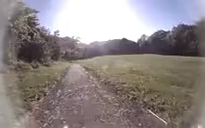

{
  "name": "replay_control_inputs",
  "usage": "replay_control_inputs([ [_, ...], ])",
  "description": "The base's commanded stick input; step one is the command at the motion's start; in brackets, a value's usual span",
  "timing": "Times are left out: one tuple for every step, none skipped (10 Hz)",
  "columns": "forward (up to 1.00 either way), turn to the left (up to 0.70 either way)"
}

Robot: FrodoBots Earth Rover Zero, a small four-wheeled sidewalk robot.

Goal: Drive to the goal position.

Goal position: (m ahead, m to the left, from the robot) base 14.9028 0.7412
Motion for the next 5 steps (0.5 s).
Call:
replay_control_inputs([
  [1.0, 0.17],
  [1.0, 0.04],
  [1.0, 0.01],
  [1.0, 0.01],
  [1.0, 0.01],
])
